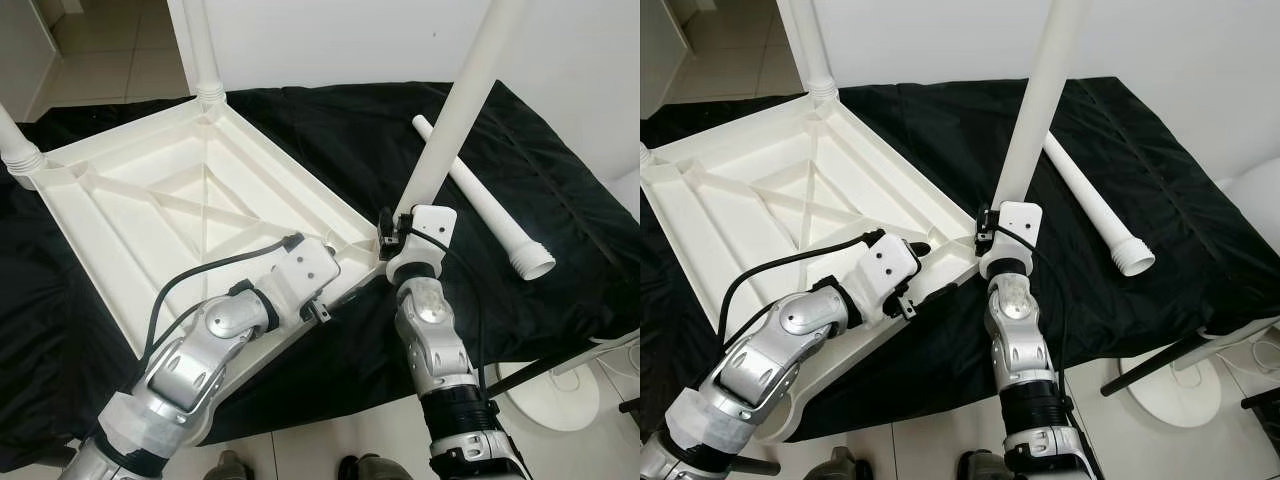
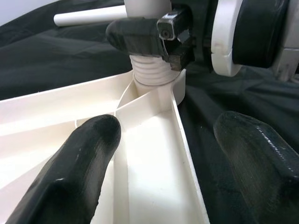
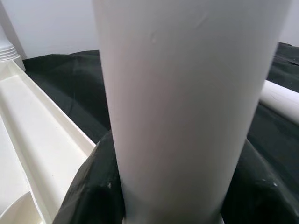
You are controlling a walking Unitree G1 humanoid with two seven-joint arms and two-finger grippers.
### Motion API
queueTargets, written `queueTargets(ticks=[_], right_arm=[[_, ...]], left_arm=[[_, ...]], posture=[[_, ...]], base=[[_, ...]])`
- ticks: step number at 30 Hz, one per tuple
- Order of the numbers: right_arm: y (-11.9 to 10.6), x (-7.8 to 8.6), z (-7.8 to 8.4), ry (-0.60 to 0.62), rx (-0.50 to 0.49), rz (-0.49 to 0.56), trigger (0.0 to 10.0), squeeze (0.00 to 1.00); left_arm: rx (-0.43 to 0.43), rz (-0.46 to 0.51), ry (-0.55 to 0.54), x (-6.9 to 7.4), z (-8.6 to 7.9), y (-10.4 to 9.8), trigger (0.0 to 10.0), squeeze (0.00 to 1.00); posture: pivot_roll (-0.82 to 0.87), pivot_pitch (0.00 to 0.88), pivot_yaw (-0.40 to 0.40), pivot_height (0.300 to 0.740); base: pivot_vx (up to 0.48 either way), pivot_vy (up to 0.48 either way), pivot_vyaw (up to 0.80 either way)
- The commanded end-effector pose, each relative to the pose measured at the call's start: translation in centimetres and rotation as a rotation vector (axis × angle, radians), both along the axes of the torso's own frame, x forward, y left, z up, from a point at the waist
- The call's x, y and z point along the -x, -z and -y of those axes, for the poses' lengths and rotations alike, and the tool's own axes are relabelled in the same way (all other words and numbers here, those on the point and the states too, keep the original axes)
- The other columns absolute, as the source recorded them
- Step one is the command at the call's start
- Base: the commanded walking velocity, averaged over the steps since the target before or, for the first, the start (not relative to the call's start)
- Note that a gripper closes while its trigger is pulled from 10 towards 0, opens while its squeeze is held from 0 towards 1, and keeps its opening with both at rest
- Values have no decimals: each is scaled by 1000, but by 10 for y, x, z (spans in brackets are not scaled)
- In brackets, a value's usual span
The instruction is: Building children table
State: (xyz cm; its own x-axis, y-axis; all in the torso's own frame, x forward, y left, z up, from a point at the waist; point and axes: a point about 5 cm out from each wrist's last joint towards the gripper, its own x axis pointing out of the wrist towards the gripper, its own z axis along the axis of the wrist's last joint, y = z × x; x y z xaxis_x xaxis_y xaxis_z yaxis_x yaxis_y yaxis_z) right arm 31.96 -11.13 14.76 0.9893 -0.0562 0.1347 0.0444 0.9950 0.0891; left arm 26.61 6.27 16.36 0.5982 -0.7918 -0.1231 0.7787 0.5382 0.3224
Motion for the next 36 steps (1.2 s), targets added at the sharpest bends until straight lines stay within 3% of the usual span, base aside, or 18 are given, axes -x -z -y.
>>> queueTargets(ticks=[1,7,8,9,10,16,21,27,36], right_arm=[[24,6,1,-3,-21,-106,10000,1000],[13,5,6,-32,6,-44,10000,1000],[11,3,10,-44,7,-33,10000,447],[11,3,10,-44,7,-33,10000,447],[8,0,15,-69,13,-28,10000,0],[2,-5,27,-195,44,-9,10000,0],[-2,-11,35,-388,153,3,10000,0],[-5,-20,32,-588,263,5,10000,0],[-5,-30,31,-694,328,-20,10000,0]], left_arm=[[-21,-30,88,4,2,5,10000,0],[-22,-24,92,2,3,3,10000,0],[-22,-23,93,1,3,3,10000,0],[-22,-23,93,1,3,3,10000,0],[-22,-21,94,1,3,2,10000,0],[-26,-18,96,2,2,2,10000,0],[-28,-16,96,2,2,1,10000,0],[-26,-17,106,3,4,0,10000,0],[-24,-15,112,3,6,-2,10000,0]], posture=[[-77,39,14,740],[-78,32,17,740],[-77,31,20,740],[-77,31,20,740],[-74,32,21,740],[-72,35,21,740],[-71,45,24,740],[-67,55,33,740],[-59,62,35,740]], base=[[0,0,0],[0,0,0],[0,0,0],[0,0,0],[0,0,0],[0,0,0],[0,0,0],[0,0,0],[0,0,0]])
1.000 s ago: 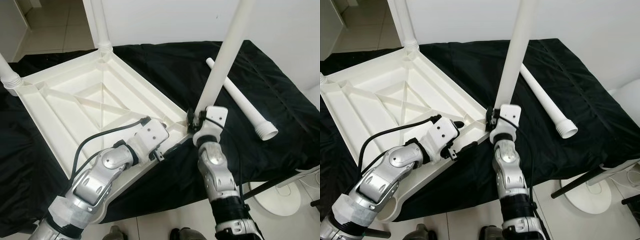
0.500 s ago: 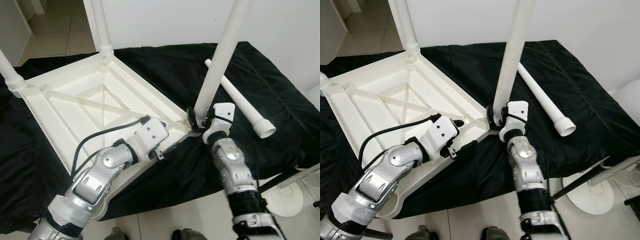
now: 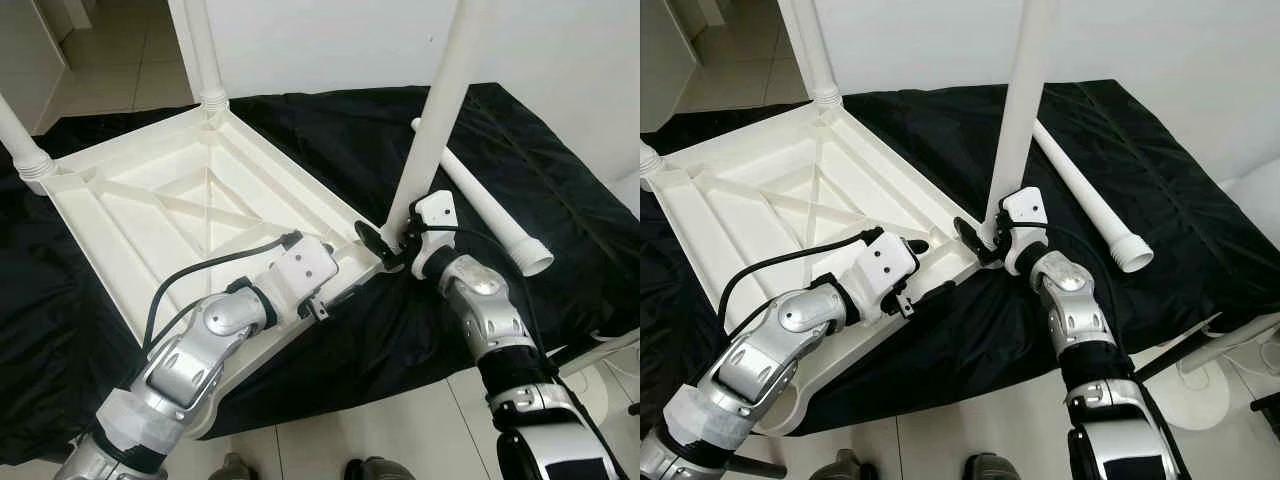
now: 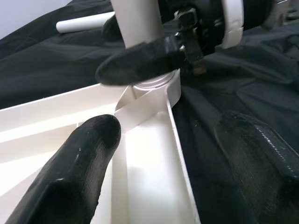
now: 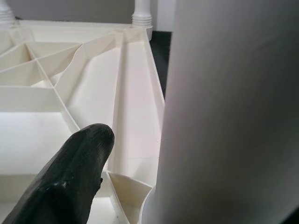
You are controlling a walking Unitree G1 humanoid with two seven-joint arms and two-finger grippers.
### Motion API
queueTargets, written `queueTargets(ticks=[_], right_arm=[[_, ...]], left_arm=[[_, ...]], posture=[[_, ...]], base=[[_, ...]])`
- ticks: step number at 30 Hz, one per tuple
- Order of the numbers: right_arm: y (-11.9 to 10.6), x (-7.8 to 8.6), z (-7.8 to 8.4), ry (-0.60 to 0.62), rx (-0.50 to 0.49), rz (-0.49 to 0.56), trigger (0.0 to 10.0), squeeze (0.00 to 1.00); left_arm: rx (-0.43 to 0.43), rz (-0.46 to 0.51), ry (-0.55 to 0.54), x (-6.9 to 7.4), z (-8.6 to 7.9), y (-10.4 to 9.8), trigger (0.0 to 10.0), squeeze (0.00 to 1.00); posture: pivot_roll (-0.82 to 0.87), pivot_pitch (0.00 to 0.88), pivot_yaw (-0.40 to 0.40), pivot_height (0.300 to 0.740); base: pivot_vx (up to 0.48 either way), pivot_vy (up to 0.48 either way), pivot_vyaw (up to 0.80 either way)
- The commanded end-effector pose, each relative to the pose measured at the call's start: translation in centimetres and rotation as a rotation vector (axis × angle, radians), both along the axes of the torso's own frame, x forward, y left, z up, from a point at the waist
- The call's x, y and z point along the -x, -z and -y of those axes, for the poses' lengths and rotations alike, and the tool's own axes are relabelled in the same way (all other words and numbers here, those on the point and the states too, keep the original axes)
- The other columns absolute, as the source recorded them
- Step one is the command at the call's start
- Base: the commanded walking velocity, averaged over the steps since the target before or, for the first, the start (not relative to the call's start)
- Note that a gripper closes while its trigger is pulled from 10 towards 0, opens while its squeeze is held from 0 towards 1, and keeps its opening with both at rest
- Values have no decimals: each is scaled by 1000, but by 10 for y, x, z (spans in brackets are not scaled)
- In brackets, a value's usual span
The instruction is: Building children table
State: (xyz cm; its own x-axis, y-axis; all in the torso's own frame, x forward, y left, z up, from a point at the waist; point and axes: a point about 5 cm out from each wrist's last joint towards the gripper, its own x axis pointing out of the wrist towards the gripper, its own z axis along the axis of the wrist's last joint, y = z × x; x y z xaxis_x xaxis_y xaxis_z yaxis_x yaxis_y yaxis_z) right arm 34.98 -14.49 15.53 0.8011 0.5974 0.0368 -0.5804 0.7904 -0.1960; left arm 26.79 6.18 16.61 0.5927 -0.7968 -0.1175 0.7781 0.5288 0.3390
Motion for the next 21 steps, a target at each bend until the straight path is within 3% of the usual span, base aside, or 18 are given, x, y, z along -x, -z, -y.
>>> queueTargets(ticks=[1,2,3,4,5,13,14,21], right_arm=[[4,-1,-2,-35,39,-9,10000,0],[4,-3,-1,-42,53,-13,5137,0],[4,-3,-1,-42,53,-13,5137,0],[5,-5,1,-48,67,-19,1608,0],[7,-5,4,-50,71,-35,0,0],[15,-6,14,-44,68,-75,0,0],[17,-6,15,-18,50,-92,10000,0],[21,-9,16,66,-17,-119,10000,0]], left_arm=[[-19,-32,103,5,6,0,10000,0],[-19,-32,104,5,6,0,10000,0],[-19,-32,104,5,6,0,10000,0],[-18,-31,103,5,6,0,10000,0],[-18,-32,100,5,6,0,10000,0],[-19,-32,83,3,3,0,10000,0],[-19,-32,81,3,2,-1,10000,0],[-18,-31,80,2,2,-1,10000,0]], posture=[[-59,62,35,740],[-58,67,34,740],[-58,67,34,740],[-58,69,32,740],[-54,71,26,740],[-53,73,24,740],[-55,74,24,740],[-59,75,25,740]], base=[[0,0,0],[0,0,0],[0,0,0],[0,0,0],[0,0,0],[0,0,0],[0,0,0],[0,0,0]])
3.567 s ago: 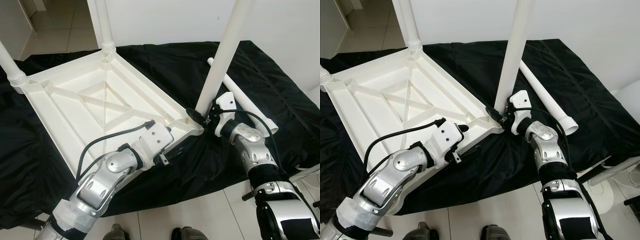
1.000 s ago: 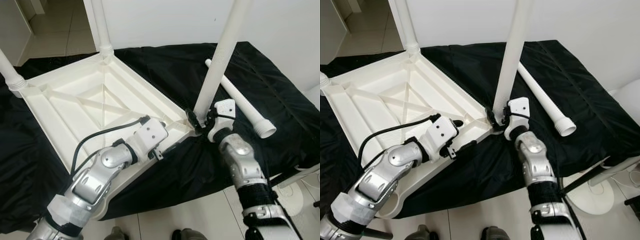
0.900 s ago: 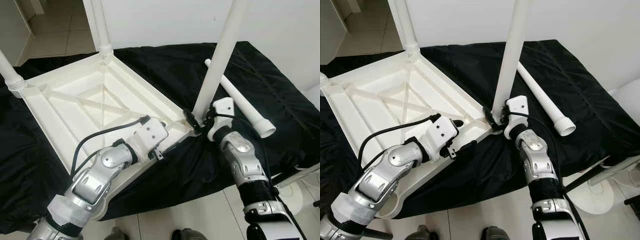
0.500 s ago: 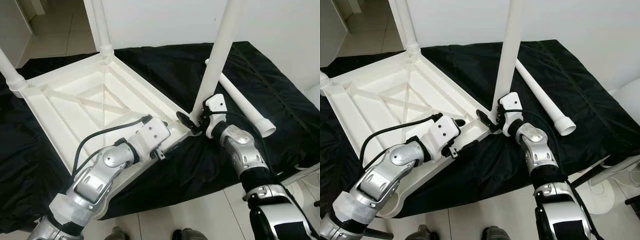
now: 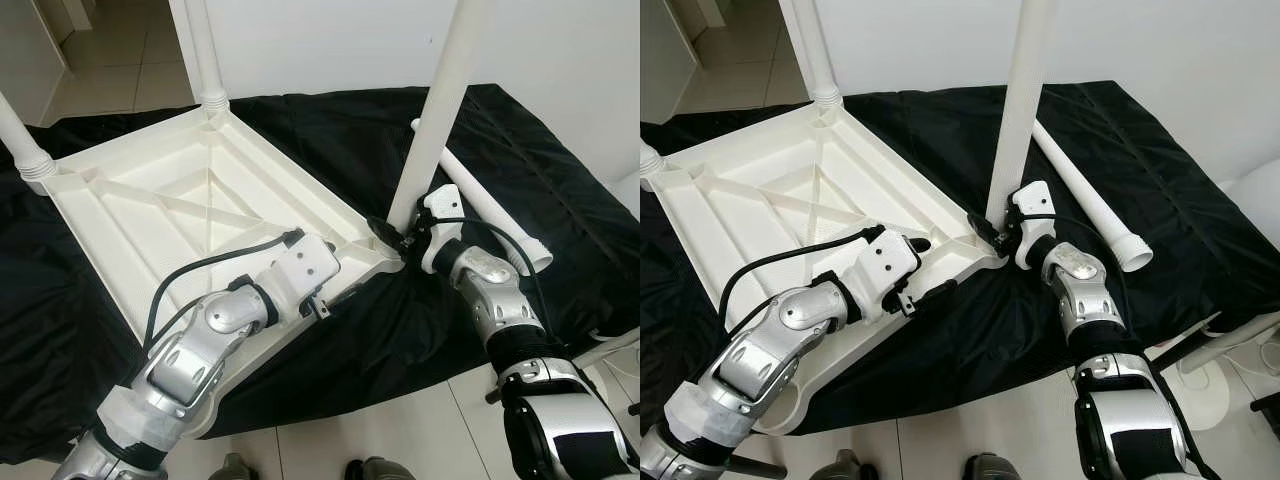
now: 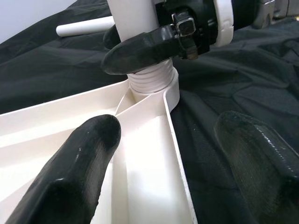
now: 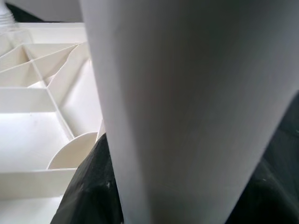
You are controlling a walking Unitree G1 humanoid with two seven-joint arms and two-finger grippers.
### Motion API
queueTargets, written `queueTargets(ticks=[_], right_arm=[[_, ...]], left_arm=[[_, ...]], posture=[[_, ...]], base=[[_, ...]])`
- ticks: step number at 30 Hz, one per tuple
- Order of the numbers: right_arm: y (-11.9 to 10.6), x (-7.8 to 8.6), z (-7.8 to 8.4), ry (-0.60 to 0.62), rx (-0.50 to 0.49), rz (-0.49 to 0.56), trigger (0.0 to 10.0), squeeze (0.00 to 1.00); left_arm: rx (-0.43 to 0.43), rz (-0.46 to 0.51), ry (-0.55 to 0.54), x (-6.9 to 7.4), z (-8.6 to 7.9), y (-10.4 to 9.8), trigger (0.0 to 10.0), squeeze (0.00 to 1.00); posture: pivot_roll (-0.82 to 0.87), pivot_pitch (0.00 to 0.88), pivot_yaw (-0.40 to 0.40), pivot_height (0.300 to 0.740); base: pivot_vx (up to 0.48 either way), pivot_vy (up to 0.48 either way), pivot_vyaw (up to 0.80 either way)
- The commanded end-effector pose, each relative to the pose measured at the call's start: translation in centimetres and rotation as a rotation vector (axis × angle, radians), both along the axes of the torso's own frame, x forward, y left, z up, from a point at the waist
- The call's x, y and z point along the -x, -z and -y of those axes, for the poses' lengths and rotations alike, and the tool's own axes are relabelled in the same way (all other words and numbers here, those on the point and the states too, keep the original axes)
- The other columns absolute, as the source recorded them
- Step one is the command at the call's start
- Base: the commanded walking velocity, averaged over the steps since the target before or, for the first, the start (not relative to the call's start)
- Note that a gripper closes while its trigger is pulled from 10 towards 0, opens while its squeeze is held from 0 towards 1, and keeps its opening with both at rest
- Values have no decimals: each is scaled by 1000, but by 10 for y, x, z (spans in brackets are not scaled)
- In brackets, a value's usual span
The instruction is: Building children table
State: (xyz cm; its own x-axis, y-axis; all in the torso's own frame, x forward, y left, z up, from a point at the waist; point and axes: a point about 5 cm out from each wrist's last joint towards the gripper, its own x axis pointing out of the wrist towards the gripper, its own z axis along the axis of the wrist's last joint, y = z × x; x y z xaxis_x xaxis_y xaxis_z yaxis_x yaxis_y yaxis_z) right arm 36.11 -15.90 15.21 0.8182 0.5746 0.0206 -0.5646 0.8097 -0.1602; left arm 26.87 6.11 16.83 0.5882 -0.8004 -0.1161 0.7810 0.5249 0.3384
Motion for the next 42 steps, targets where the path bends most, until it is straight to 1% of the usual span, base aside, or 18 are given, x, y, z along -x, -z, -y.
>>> queueTargets(ticks=[1,2,3,7,11,12,15,16,17,18,19,22,26,30,35,36,37,42], right_arm=[[17,2,1,70,0,-74,10000,0],[17,2,1,70,0,-74,10000,0],[17,1,0,136,-17,-57,10000,0],[17,3,-4,188,-42,-38,10000,0],[18,7,-9,267,-89,-30,10000,0],[18,8,-11,308,-110,-32,10000,0],[18,8,-11,308,-110,-32,10000,0],[18,10,-12,353,-132,-32,10000,0],[18,10,-12,353,-132,-32,10000,0],[19,13,-15,419,-166,-33,10000,0],[19,13,-15,419,-166,-33,10000,0],[18,26,-28,577,-197,7,10000,0],[17,35,-34,646,-203,27,10000,0],[17,43,-44,657,-241,9,10000,0],[17,47,-45,623,-239,6,10000,0],[17,48,-44,633,-234,4,10000,647],[16,49,-42,633,-237,5,10000,1000],[15,50,-41,636,-243,6,10000,1000]], left_arm=[[-21,-31,75,3,1,1,10000,0],[-21,-31,75,3,1,1,10000,0],[-22,-32,76,3,1,1,10000,0],[-22,-34,74,3,1,2,10000,0],[-19,-38,72,3,1,3,10000,0],[-18,-38,72,3,1,3,10000,0],[-18,-38,72,3,1,3,10000,0],[-19,-39,72,3,0,4,10000,0],[-19,-39,72,3,0,4,10000,0],[-22,-38,70,3,-1,4,10000,0],[-22,-38,70,3,-1,4,10000,0],[-28,-35,62,1,-4,4,10000,0],[-30,-35,56,1,-5,4,10000,0],[-27,-35,49,1,-5,5,10000,0],[-22,-36,55,2,-3,5,10000,0],[-22,-37,59,2,-3,5,10000,0],[-20,-40,64,2,-2,5,10000,0],[-17,-46,71,2,-2,5,10000,0]], posture=[[-63,76,24,740],[-63,76,24,740],[-66,78,22,740],[-70,81,21,740],[-72,83,19,740],[-72,83,19,740],[-72,83,19,740],[-74,85,19,740],[-74,85,19,740],[-69,85,17,740],[-69,85,17,740],[-67,86,12,740],[-66,87,10,740],[-74,85,6,740],[-79,82,7,740],[-79,82,7,740],[-79,78,8,740],[-79,78,8,740]], base=[[0,0,0],[0,0,0],[0,0,0],[0,0,0],[0,0,0],[0,0,0],[0,0,0],[0,0,0],[0,0,0],[0,0,0],[0,0,0],[0,0,0],[0,0,0],[0,0,0],[0,0,0],[0,0,0],[0,0,0],[0,0,0]])
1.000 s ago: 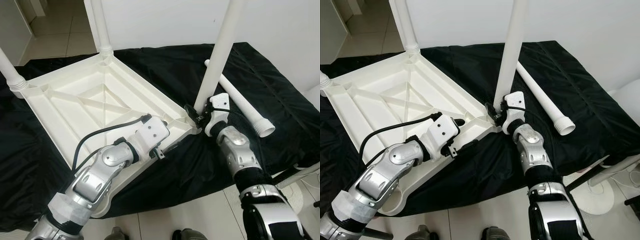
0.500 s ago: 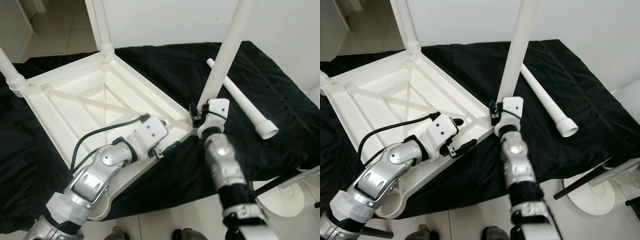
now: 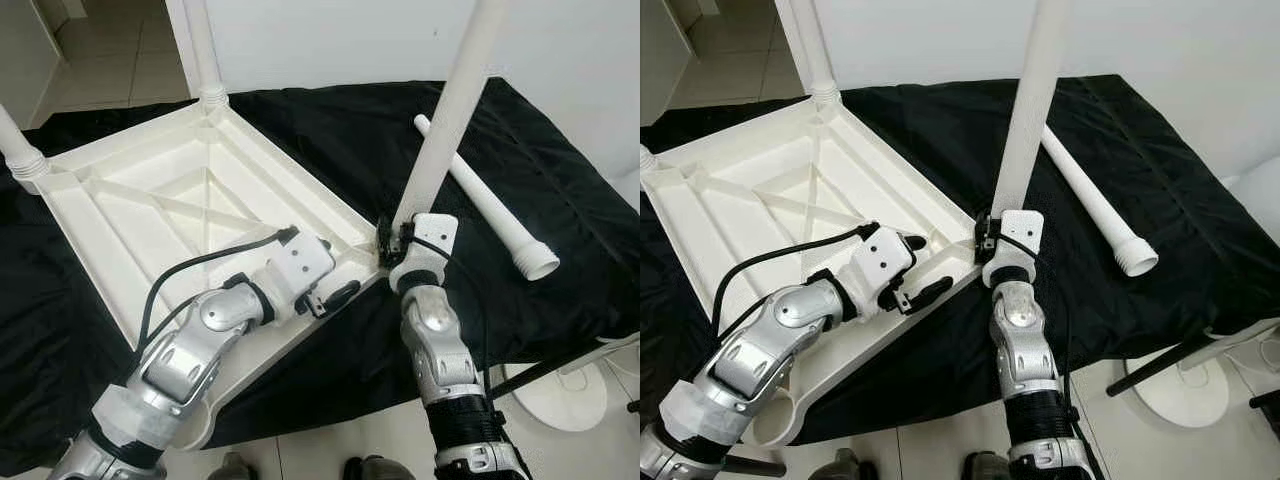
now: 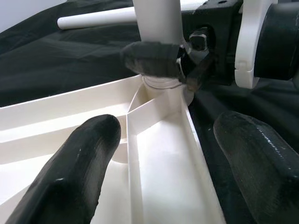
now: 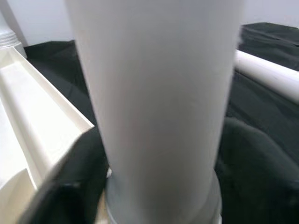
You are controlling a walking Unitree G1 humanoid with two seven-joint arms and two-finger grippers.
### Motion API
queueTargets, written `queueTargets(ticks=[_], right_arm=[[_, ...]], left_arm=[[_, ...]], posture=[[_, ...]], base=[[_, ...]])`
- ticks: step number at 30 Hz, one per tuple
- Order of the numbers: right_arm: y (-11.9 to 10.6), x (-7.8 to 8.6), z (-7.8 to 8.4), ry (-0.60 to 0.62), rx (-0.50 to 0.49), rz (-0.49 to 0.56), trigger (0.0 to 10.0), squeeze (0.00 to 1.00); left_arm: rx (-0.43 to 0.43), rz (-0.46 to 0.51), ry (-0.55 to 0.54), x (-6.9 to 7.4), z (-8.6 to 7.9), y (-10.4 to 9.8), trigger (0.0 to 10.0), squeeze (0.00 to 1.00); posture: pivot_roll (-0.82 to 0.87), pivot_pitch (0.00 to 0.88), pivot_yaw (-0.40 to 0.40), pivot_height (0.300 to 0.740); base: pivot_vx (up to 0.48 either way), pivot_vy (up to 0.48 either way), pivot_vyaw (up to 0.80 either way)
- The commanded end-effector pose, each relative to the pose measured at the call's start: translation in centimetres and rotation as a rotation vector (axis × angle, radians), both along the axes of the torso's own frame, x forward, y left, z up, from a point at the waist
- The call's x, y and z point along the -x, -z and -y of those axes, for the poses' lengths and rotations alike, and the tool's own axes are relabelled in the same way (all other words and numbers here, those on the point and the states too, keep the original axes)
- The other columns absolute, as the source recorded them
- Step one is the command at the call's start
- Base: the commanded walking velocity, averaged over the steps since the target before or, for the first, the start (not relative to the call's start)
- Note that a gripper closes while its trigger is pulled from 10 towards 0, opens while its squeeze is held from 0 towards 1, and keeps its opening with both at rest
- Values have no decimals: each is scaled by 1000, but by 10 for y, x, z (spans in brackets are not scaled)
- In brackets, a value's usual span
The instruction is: Building children table
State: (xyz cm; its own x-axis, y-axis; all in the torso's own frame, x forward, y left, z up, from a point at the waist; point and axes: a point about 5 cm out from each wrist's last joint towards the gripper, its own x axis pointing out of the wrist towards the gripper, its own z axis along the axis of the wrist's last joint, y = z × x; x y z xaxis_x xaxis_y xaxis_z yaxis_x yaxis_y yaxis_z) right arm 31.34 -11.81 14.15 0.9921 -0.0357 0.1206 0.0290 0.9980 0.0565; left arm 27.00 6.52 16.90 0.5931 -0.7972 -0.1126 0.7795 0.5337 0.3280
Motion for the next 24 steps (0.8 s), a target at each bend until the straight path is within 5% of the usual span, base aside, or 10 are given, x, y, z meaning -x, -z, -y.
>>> queueTargets(ticks=[1,2,3,11,24], right_arm=[[4,2,0,-6,-4,-15,10000,1000],[1,2,0,-55,17,5,10000,1000],[-2,1,3,-111,33,19,10000,0],[-12,-8,23,-304,111,56,10000,0],[-14,-20,19,-561,245,46,10000,0]], left_arm=[[-25,-43,81,4,2,6,10000,0],[-25,-46,84,4,2,6,10000,0],[-26,-46,87,5,2,6,10000,0],[-35,-45,95,4,3,7,10000,0],[-40,-31,103,3,5,5,10000,0]], posture=[[-77,73,12,740],[-76,71,14,740],[-76,71,14,740],[-78,60,9,740],[-78,51,18,740]], base=[[0,0,0],[0,0,0],[0,0,0],[0,0,0],[0,0,0]])
